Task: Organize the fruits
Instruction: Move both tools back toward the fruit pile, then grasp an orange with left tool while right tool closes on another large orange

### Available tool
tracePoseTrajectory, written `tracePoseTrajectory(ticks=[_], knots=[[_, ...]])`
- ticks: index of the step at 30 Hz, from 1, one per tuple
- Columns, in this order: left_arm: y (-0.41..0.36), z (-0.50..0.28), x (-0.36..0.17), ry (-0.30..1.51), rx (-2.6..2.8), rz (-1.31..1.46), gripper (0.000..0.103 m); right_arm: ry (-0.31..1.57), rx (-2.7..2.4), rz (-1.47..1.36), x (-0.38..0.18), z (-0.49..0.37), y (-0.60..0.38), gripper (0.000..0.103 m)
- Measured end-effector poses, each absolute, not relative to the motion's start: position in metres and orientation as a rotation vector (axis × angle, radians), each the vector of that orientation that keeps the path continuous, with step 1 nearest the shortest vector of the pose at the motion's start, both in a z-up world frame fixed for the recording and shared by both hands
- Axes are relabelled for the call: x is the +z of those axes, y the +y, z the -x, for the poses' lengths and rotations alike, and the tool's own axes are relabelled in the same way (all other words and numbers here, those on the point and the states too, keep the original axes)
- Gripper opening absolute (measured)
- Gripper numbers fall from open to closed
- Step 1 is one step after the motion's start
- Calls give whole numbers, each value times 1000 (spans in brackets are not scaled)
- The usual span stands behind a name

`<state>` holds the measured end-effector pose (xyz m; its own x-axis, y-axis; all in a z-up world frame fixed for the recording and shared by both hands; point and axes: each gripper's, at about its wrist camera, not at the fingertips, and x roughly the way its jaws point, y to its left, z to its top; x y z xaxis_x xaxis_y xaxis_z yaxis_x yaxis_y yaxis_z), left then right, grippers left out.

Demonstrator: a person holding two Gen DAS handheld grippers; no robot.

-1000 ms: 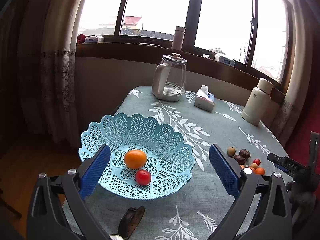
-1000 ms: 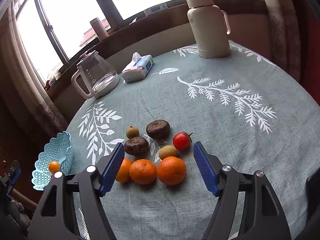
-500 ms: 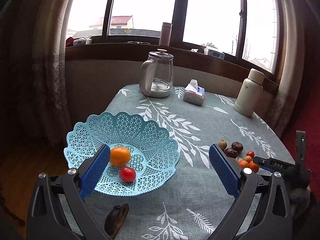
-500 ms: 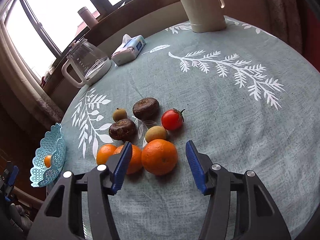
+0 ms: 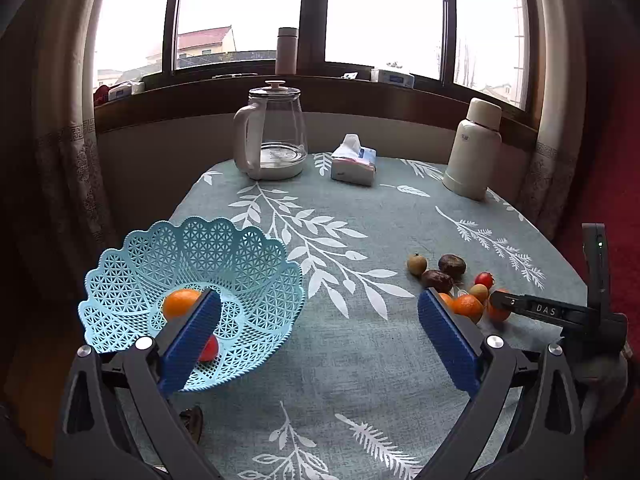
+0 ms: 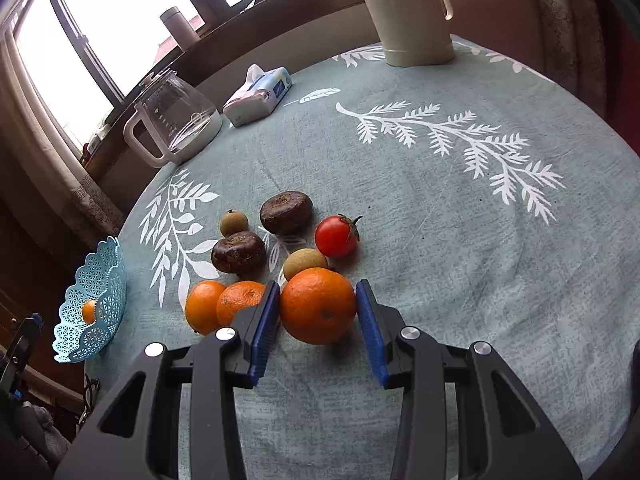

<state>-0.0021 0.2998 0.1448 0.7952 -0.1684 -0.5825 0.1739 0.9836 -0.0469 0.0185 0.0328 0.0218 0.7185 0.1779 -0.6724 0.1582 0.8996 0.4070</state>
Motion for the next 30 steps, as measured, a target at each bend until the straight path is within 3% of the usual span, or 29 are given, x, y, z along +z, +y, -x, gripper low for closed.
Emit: tracePoseTrajectory(ticks=[14, 18, 25, 30], knots=[[226, -27, 103, 730, -305, -175, 99, 726, -67, -382, 28, -11, 17, 40], [210, -39, 90, 784, -338, -199, 86, 738, -61, -388, 23, -12, 18, 40], [185, -50, 72, 849, -401, -231, 78, 752, -50, -400, 19, -14, 17, 40], [176, -62, 62, 903, -426, -226, 61, 759, -41, -412, 17, -16, 16, 40]])
